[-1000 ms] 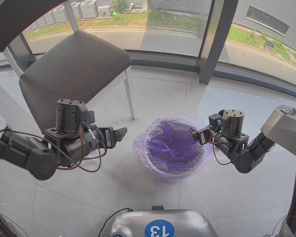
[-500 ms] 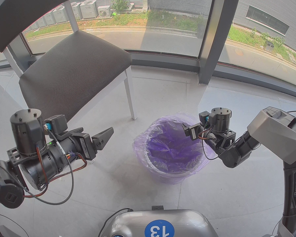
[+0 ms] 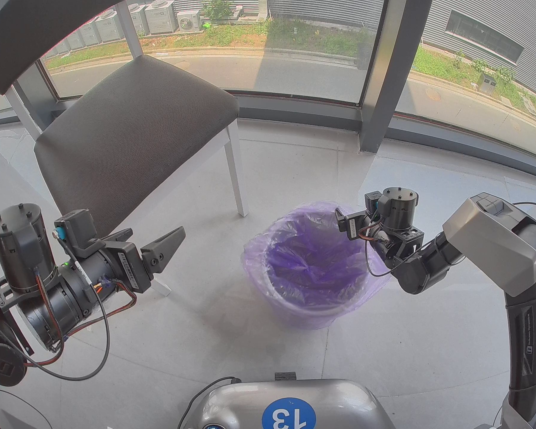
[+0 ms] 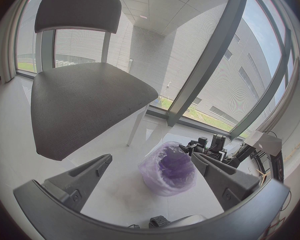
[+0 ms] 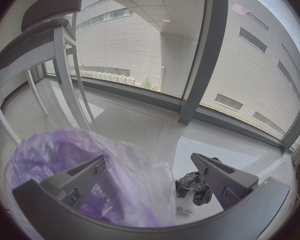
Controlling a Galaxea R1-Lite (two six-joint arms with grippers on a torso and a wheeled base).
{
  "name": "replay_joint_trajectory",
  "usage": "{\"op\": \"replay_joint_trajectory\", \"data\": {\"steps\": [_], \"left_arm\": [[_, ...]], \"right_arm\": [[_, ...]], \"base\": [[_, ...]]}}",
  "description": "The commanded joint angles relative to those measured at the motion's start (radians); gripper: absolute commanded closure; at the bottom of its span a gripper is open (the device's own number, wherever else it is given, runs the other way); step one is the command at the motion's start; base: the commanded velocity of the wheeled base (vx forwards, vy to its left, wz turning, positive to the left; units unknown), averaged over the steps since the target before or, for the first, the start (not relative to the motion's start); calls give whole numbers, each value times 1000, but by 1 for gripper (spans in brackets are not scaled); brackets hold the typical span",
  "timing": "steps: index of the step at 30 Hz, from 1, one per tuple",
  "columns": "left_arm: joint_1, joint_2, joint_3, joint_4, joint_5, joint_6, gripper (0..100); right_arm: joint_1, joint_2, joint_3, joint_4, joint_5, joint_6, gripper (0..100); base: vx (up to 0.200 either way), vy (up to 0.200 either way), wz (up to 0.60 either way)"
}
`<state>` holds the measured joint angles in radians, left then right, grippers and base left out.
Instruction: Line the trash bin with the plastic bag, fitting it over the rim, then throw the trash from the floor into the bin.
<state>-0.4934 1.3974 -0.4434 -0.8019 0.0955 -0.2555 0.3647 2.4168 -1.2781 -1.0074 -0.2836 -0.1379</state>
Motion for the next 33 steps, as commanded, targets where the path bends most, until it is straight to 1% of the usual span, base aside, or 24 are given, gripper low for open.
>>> {"op": "replay_joint_trajectory", "data": {"steps": [1,8,14,15,17,18,20,21,23,24,26,28,29,33], "left_arm": [[-2,-2,2,0,1,1,0],[1,-8,2,0,1,-1,0],[-2,-5,3,0,1,-1,0],[-4,2,5,0,1,-1,0],[-5,5,5,0,1,-1,0],[-7,8,5,0,1,-1,0],[-7,11,5,0,-2,-1,0],[-7,14,5,0,-10,-1,0],[-7,14,5,0,-10,-4,0],[-7,18,6,0,-11,-4,0],[-7,21,8,0,-13,-4,0],[-7,23,11,0,-13,-4,0],[-7,23,11,0,-13,-4,0],[-11,34,12,0,-19,-4,0]], "right_arm": [[0,-7,11,7,0,4,0],[-9,-12,14,38,1,6,0],[-21,24,-60,52,1,12,0],[-32,28,-104,84,1,20,0],[-39,30,-145,138,3,60,0],[-43,28,-181,204,6,101,0],[-47,27,-201,250,9,124,0],[-52,28,-228,309,14,152,0],[-52,28,-234,320,14,156,0],[-58,39,-285,394,18,204,0],[-58,51,-313,444,21,235,0],[-62,61,-343,501,38,271,0],[-62,61,-343,501,38,271,0],[-75,70,-388,619,54,328,0]], "base": [[0,0,0],[0,0,0],[0,0,0],[0,0,0],[0,0,0],[0,0,0],[0,0,0],[0,0,0],[0,0,0],[0,0,0],[0,0,0],[0,0,0],[0,0,0],[0,0,0]]}}
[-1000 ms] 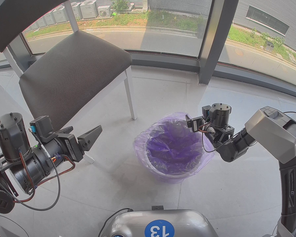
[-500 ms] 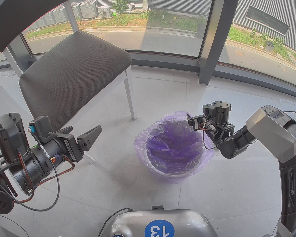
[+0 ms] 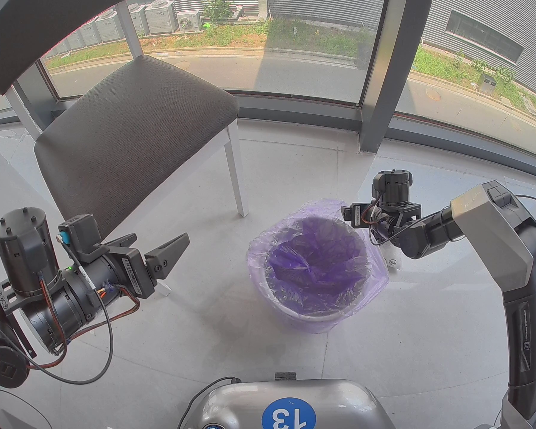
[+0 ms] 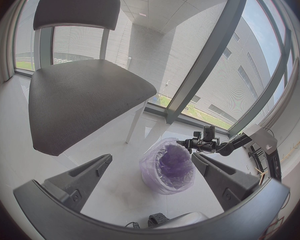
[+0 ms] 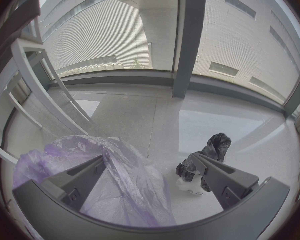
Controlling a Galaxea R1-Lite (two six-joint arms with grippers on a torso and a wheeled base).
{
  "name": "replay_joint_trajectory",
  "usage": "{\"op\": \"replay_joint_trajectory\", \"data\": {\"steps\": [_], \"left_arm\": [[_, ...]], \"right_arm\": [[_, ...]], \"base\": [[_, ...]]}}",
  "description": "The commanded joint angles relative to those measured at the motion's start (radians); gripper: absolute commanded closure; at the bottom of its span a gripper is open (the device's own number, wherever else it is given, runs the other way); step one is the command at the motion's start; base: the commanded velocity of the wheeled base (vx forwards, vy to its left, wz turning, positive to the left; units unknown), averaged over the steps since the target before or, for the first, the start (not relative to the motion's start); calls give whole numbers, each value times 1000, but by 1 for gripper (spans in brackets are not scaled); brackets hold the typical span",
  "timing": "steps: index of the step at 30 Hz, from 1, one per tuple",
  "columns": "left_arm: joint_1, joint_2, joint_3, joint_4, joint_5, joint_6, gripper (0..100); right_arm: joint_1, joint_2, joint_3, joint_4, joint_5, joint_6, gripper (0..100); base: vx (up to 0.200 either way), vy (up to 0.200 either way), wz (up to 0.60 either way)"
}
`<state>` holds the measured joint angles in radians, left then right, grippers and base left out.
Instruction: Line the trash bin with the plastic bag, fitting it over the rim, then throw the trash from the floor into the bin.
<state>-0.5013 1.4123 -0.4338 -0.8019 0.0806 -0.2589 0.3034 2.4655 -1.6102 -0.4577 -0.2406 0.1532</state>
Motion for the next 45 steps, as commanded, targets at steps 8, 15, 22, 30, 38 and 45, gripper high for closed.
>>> {"op": "replay_joint_trajectory", "data": {"steps": [8,15,22,30,38,45], "left_arm": [[-5,34,3,0,-4,0,0],[-5,42,4,0,-4,-2,0],[-13,51,4,-2,-4,-2,0],[-17,57,14,-28,-4,-19,0],[-19,56,27,-57,-5,-17,0],[-17,48,26,-59,-5,-17,0]], "right_arm": [[-23,26,-143,260,50,129,0],[-27,62,-188,326,60,158,0],[-27,105,-198,320,58,161,0],[-27,76,-198,323,58,175,0],[-27,-30,-119,323,57,157,100],[-26,-109,-40,330,60,115,100]], "base": [[0,0,0],[0,0,0],[0,0,0],[0,0,0],[0,0,0],[0,0,0]]}}
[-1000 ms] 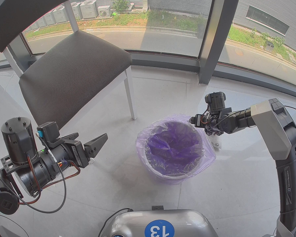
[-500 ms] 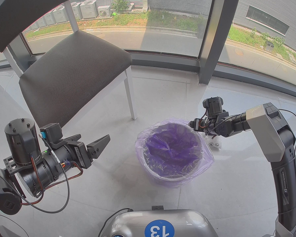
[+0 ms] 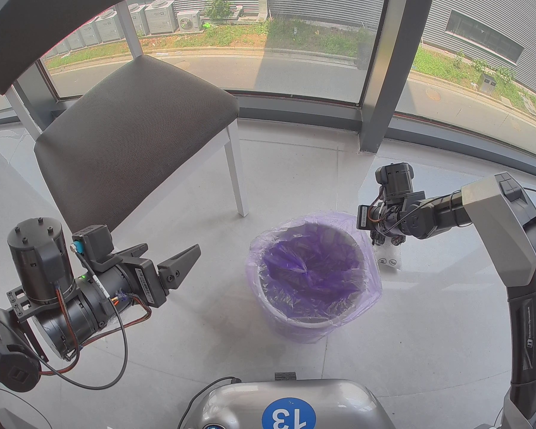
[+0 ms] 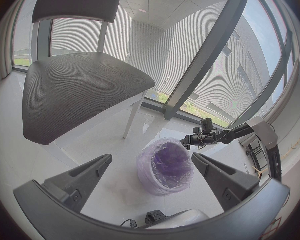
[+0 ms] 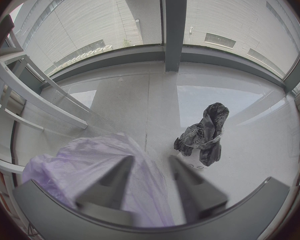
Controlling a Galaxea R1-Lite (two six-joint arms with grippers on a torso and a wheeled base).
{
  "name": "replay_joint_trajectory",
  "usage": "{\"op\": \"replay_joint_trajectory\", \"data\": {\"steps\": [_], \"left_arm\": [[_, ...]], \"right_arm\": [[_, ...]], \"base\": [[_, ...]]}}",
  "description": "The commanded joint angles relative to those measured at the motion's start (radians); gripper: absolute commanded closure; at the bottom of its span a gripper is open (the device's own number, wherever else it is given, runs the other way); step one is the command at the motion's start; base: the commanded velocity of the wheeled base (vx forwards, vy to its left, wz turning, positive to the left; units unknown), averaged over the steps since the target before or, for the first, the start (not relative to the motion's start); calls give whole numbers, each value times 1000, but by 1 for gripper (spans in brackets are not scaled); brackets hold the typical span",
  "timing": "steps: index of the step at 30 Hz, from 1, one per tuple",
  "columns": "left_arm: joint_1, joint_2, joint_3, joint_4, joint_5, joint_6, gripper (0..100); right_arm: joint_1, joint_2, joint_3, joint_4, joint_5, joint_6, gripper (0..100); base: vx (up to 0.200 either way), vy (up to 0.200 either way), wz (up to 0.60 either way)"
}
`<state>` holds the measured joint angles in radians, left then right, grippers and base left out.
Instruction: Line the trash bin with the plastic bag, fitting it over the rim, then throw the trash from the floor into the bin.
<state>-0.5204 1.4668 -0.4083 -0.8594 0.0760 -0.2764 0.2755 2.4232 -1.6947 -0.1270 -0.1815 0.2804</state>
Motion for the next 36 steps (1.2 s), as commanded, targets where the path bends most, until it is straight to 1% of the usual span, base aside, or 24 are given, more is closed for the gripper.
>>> {"op": "replay_joint_trajectory", "data": {"steps": [1,4,9,12,16,17,18,19,20,21,23,24,25,27,29,30,32,33,34,36], "left_arm": [[2,-10,2,-1,-1,0,0],[0,-8,3,0,-1,0,0],[5,1,3,-1,-31,-1,0],[2,0,17,0,-41,0,0],[-13,55,37,0,-70,6,0],[-13,55,37,0,-70,6,0],[-18,121,20,0,-71,8,0],[-18,138,16,-1,-73,9,0],[-15,196,-20,-6,-71,14,0],[-15,196,-20,-6,-71,14,0],[-10,297,-106,5,-73,46,0],[-9,306,-115,6,-73,51,0],[-4,366,-164,17,-71,89,0],[-1,420,-211,29,-67,125,0],[-3,475,-285,56,-61,154,0],[-4,486,-303,65,-61,157,0],[-4,489,-308,68,-61,157,0],[-9,527,-411,138,-62,157,0],[-10,530,-420,148,-62,157,0],[-12,557,-483,215,-59,157,0]], "right_arm": [[5,-81,59,0,0,-15,100],[11,-121,96,-5,0,-23,100],[22,-205,173,-8,0,-49,100],[33,-256,224,-11,0,-50,100],[65,-371,371,-25,-10,-50,100],[67,-377,377,-26,-10,-50,100],[82,-447,472,-60,-12,-55,100],[86,-463,492,-69,-12,-56,100],[99,-521,560,-98,-12,-69,100],[99,-521,560,-98,-12,-69,100],[106,-619,684,-149,-16,-104,100],[106,-630,698,-155,-18,-107,100],[108,-684,774,-189,-26,-124,100],[114,-730,846,-238,-33,-127,100],[114,-773,931,-329,-33,-127,100],[114,-782,951,-353,-32,-130,100],[114,-783,957,-359,-32,-132,100],[113,-814,1072,-465,-33,-165,100],[113,-814,1081,-476,-33,-167,0],[113,-816,1149,-594,-35,-167,0]], "base": [[0,0,0],[0,0,0],[0,0,0],[0,0,0],[0,0,0],[0,0,0],[0,0,0],[0,0,0],[0,0,0],[0,0,0],[0,0,0],[0,0,0],[0,0,0],[0,0,0],[0,0,0],[0,0,0],[0,0,0],[0,0,0],[0,0,0],[0,0,0]]}}
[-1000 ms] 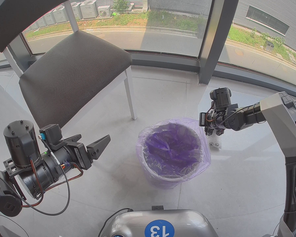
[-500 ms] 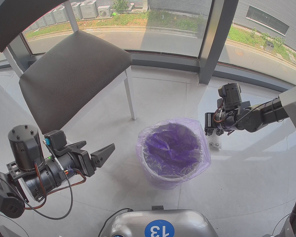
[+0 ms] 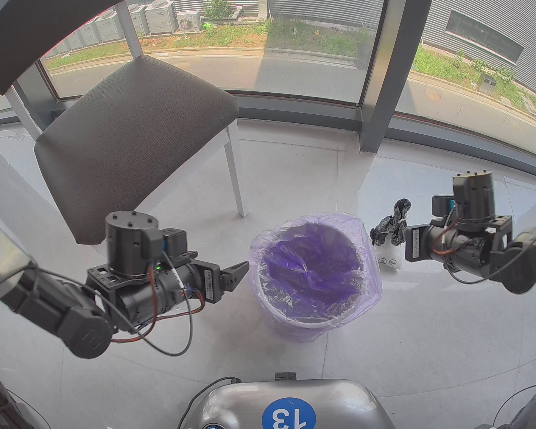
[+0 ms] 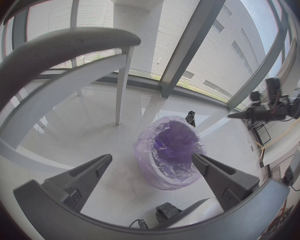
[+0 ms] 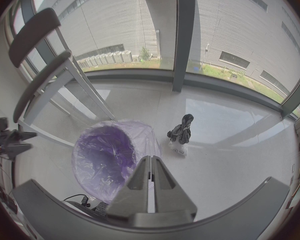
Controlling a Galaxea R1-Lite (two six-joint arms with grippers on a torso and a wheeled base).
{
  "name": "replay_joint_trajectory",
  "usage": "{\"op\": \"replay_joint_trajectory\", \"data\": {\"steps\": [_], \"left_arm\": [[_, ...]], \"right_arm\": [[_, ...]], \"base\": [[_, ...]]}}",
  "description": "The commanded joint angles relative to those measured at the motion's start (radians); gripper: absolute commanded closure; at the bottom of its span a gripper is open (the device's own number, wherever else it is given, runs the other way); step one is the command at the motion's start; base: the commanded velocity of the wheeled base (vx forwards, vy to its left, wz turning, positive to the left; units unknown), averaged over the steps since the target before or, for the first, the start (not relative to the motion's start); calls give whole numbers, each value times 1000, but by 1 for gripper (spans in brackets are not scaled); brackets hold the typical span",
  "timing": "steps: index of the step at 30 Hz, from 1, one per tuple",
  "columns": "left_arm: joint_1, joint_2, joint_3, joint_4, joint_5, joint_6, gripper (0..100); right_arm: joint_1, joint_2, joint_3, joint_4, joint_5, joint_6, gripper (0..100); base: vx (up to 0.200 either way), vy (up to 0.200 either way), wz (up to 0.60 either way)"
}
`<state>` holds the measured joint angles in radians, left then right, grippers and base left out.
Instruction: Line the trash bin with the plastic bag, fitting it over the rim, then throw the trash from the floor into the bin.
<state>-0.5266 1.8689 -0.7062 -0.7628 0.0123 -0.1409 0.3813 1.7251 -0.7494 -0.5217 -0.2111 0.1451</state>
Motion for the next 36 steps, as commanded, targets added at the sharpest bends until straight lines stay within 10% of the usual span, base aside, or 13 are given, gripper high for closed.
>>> {"op": "replay_joint_trajectory", "data": {"steps": [1,7,36], "left_arm": [[-6,167,-210,145,9,21,0],[-20,237,-311,249,51,29,0],[-49,602,-1033,606,227,230,0]], "right_arm": [[7,-119,245,-265,-7,-32,0],[18,-160,458,-564,-13,-148,0],[-9,-302,438,-523,-27,-219,0]], "base": [[0,0,0],[0,0,0],[0,0,0]]}}
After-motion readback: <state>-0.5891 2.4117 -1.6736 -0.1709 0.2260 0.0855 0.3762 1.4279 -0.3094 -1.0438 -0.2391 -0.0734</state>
